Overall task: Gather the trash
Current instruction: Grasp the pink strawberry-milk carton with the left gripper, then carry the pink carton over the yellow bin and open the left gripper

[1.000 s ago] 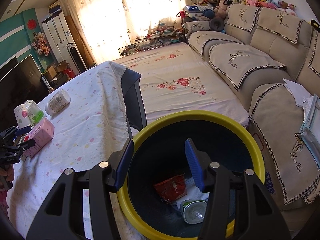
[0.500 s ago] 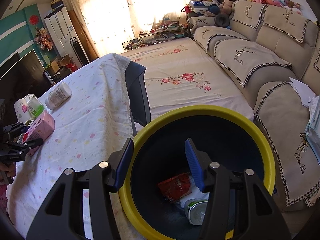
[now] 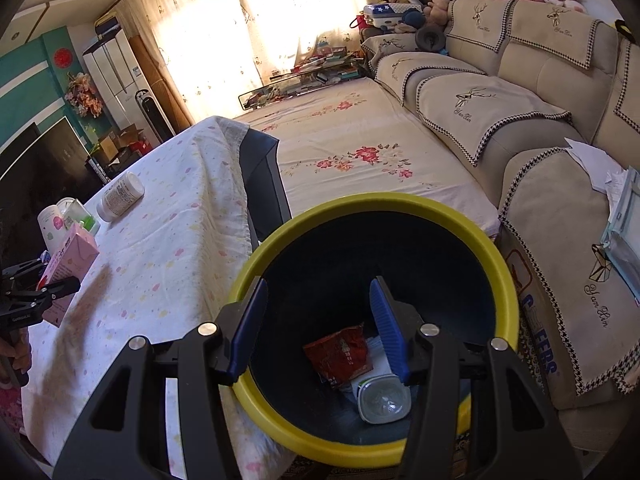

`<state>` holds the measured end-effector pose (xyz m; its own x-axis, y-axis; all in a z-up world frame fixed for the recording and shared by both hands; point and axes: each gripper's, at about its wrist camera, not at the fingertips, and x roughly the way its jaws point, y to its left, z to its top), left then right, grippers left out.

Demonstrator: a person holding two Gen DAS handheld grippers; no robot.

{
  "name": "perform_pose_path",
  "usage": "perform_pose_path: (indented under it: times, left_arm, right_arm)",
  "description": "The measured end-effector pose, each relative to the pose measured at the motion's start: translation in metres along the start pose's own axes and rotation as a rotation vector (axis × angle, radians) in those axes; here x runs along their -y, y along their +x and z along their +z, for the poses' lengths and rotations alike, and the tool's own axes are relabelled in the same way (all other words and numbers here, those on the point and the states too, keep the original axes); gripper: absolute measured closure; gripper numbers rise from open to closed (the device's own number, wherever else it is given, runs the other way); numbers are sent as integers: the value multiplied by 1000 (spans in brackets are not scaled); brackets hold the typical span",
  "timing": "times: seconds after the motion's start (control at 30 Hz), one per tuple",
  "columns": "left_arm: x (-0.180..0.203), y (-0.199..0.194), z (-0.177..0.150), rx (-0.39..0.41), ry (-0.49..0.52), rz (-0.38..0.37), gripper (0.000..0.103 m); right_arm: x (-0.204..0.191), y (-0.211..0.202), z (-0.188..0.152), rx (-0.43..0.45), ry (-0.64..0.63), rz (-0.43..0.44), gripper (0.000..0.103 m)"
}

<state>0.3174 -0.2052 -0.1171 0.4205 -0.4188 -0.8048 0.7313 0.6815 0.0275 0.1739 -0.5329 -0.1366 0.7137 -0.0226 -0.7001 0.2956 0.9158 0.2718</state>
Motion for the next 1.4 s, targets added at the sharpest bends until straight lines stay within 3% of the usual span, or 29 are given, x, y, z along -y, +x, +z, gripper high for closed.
perform_pose_path:
  times: [0.33, 0.77, 0.93, 1.0, 1.1, 1.4]
  left_arm:
    - [106, -17, 37, 46, 117, -116, 53]
    - [202, 47, 98, -25, 184, -192, 53]
    - [219, 72, 114, -37, 194, -181, 51]
    - [223, 77, 119, -32, 191, -170, 41]
    - [224, 76, 124, -11, 188, -167, 38]
    - [193, 16, 99, 125, 123, -137, 34]
  right_arm:
    - [41, -43, -14, 62, 63, -25, 52]
    - [89, -74, -21, 118, 138, -41, 49]
    - [98, -74, -22, 119, 159, -38, 49]
    - [98, -75, -22, 118, 165, -38, 49]
    - [100, -75, -23, 116, 168, -34, 48]
    - [83, -69, -23, 102, 144, -2, 48]
